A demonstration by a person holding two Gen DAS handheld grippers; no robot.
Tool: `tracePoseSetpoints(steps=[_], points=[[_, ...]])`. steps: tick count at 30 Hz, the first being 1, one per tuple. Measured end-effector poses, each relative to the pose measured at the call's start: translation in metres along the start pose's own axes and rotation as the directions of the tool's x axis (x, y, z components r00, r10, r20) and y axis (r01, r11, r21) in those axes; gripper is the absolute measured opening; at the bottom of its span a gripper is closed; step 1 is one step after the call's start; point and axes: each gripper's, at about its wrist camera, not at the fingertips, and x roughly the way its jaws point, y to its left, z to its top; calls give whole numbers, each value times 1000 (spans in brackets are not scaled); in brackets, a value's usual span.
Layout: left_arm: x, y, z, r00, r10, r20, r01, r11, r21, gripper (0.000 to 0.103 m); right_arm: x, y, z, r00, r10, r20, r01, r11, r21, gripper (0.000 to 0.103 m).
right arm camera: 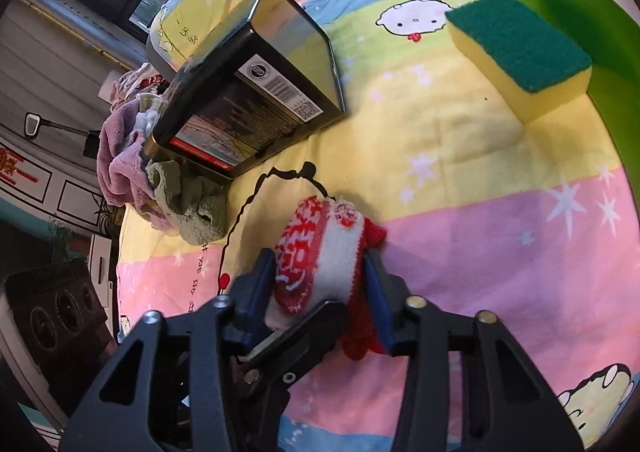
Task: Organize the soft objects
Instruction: 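Lift the knitted item and carry it over the green box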
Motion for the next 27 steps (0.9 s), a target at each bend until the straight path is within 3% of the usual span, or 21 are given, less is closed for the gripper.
tracePoseSetpoints(steps=[6, 12, 16, 20, 27], points=[[-21, -20, 3, 995, -26, 98, 18, 997, 80, 33, -30, 7, 0, 994, 28, 104, -24, 999, -42, 38], [-38, -60, 21, 983, -77, 168, 43, 979, 198, 33, -77, 7, 6, 970, 40, 238, -27, 998, -59, 38], [-43, -93, 39, 977, -124, 176, 69, 955, 288, 33, -120, -4, 16, 939, 41, 340, -28, 999, -43, 38], [-38, -134, 62, 969, -174, 173, 94, 914, 394, 33, -159, -16, 31, 900, 18, 435, -11, 1000, -18, 38], [-15, -185, 89, 964, -234, 126, 144, 861, 488, 33, -201, -49, 55, 852, -43, 521, 23, 999, 45, 38]])
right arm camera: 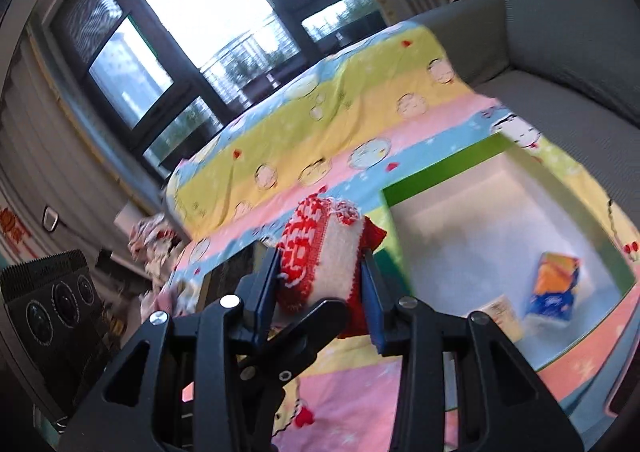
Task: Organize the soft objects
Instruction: 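Lift the knitted item and carry it over the green box, then open the right gripper to drop the knitted item into the box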
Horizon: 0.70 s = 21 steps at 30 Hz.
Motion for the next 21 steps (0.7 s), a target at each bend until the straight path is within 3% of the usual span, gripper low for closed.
tracePoseSetpoints(steps=[8, 13, 21], points=[[58, -14, -4, 990, -66, -128, 68, 998, 15, 33, 10, -48, -2, 997, -77, -17, 78, 989, 123, 38], [94, -19, -10, 967, -122, -224, 125, 992, -3, 33, 18, -75, -6, 983, -169, -65, 179, 966, 185, 38], [116, -23, -17, 948, -127, -293, 127, 992, -18, 33, 27, -94, -9, 968, -219, -119, 241, 946, 219, 39]])
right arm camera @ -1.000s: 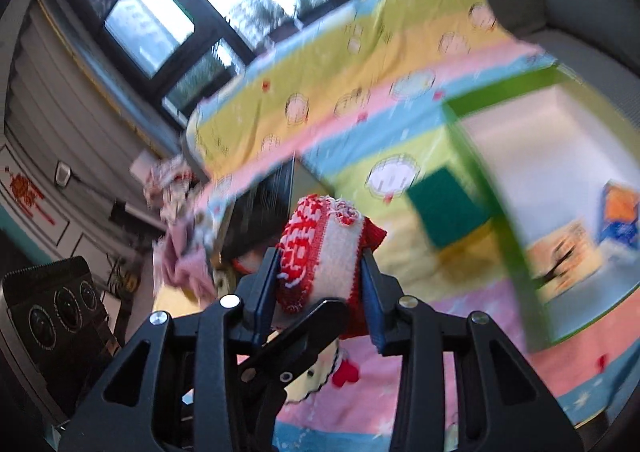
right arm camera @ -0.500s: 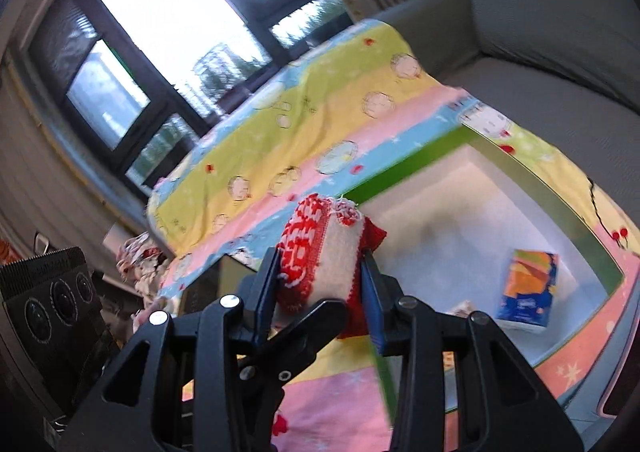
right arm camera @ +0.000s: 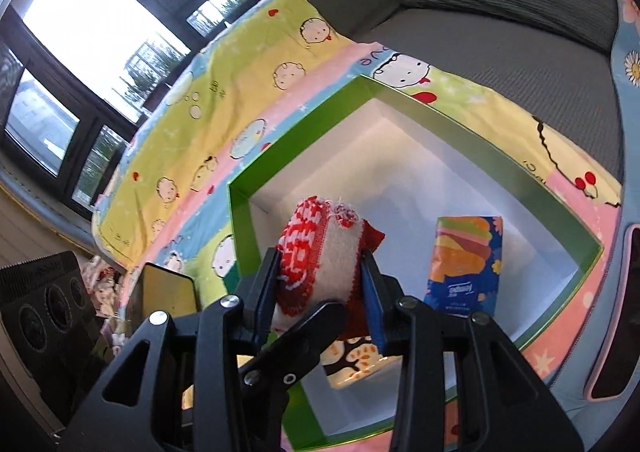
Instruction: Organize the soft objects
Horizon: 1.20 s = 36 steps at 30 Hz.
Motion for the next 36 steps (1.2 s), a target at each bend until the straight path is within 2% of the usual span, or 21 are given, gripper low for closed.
tracePoseSetpoints(steps=[10, 13, 16, 17, 19, 23, 24, 25, 28, 30, 32, 36], points=[[10, 0, -3, 1000, 10, -25, -10, 1000, -14, 33, 5, -12, 1, 999, -30, -20, 30, 999, 28, 41], [2, 0, -5, 997, 73, -21, -73, 997, -3, 33, 2, -10, 1, 999, -47, -2, 47, 999, 27, 49], [-15, 4, -10, 994, 109, 1, -109, 994, -1, 34, -6, -5, 0, 998, -53, 32, 52, 998, 21, 66], [-21, 6, -12, 994, 107, 12, -106, 994, -7, 36, -11, -3, -1, 998, -50, 50, 49, 999, 21, 72], [-36, 10, -15, 995, 94, 32, -94, 995, -21, 52, -16, 0, -2, 995, -63, 72, 62, 998, 20, 76], [-71, 14, -24, 989, 130, 74, -127, 991, -34, 59, -26, 8, -5, 993, -57, 108, 57, 998, 6, 81], [-81, 16, -27, 986, 139, 87, -135, 990, -44, 64, -28, 11, -6, 992, -50, 113, 50, 999, 0, 82], [-92, 20, -30, 983, 151, 101, -145, 987, -66, 70, -30, 15, -7, 992, -42, 118, 44, 999, -12, 83], [-122, 33, -46, 973, 179, 143, -158, 977, -146, 75, -35, 28, -11, 992, -14, 126, 22, 998, -60, 84], [-140, 44, -61, 961, 221, 168, -183, 959, -215, 76, -35, 36, -14, 992, 0, 126, 11, 996, -89, 85], [-156, 58, -81, 939, 300, 168, -242, 924, -295, 78, -35, 48, -18, 993, 27, 118, -11, 991, -130, 85], [-175, 86, -127, 878, 460, 130, -364, 819, -444, 79, -27, 76, -29, 994, 76, 78, -58, 976, -211, 85]])
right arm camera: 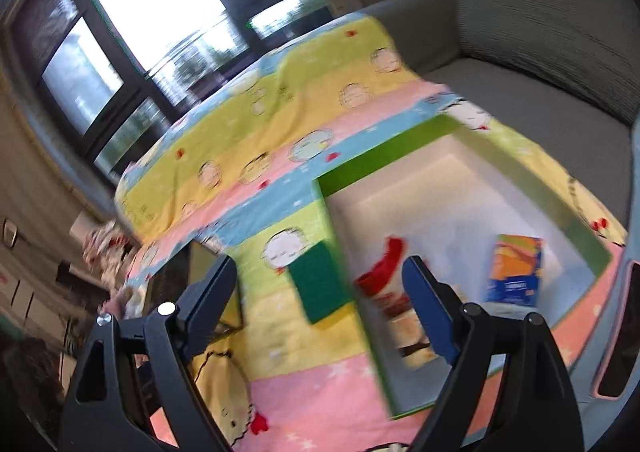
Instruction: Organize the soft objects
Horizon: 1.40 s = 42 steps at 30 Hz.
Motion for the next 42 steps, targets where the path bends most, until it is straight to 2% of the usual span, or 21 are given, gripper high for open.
tracePoseSetpoints(steps=[3, 6, 8, 11, 12, 14, 18, 22, 26, 29, 33, 35, 36, 38, 40, 42], points=[[0, 25, -17, 999, 46, -8, -46, 996, -73, 79, 15, 24, -9, 999, -2, -46, -2, 997, -82, 85], [7, 49, -34, 999, 39, -30, -43, 988, -145, 79, 36, 48, -21, 996, -38, -80, 24, 986, -163, 79], [12, 57, -38, 999, 24, -48, -31, 986, -165, 79, 51, 57, -29, 990, -79, -115, 53, 975, -216, 64], [12, 66, -42, 997, 50, -53, -59, 983, -177, 79, 73, 69, -40, 971, -202, -128, 154, 937, -312, 50], [10, 69, -42, 997, 65, -46, -72, 981, -178, 79, 81, 70, -42, 961, -244, -130, 188, 923, -337, 48], [6, 72, -42, 997, 73, -36, -78, 981, -178, 79, 100, 73, -45, 941, -304, -150, 230, 897, -377, 47], [3, 83, -39, 998, 48, -38, -55, 975, -214, 79, 123, 82, -47, 919, -354, -173, 247, 860, -447, 44], [-2, 95, -40, 998, 49, -31, -55, 968, -246, 79, 149, 86, -50, 880, -427, -207, 275, 815, -510, 44], [-4, 104, -40, 999, 43, -31, -49, 962, -270, 79, 160, 88, -51, 853, -496, -166, 334, 761, -556, 44], [-4, 105, -39, 999, 30, -35, -38, 962, -271, 79, 170, 83, -51, 840, -509, -188, 333, 757, -563, 44], [-5, 105, -40, 999, 21, -36, -30, 963, -269, 79, 173, 81, -50, 836, -526, -155, 353, 733, -581, 40], [-5, 105, -40, 999, 17, -37, -26, 962, -271, 79, 174, 80, -49, 830, -543, -130, 373, 712, -595, 26], [-5, 105, -40, 999, 14, -38, -24, 962, -272, 79, 175, 80, -50, 832, -540, -129, 368, 709, -601, 26], [-5, 106, -40, 999, 12, -39, -23, 961, -276, 79, 174, 79, -50, 841, -525, -135, 345, 711, -613, 18], [-5, 107, -40, 999, 11, -40, -22, 959, -281, 79, 170, 78, -47, 850, -503, -155, 327, 736, -592, 14], [-6, 108, -39, 999, 7, -40, -18, 958, -286, 79, 164, 77, -42, 870, -442, -218, 266, 794, -546, 3]])
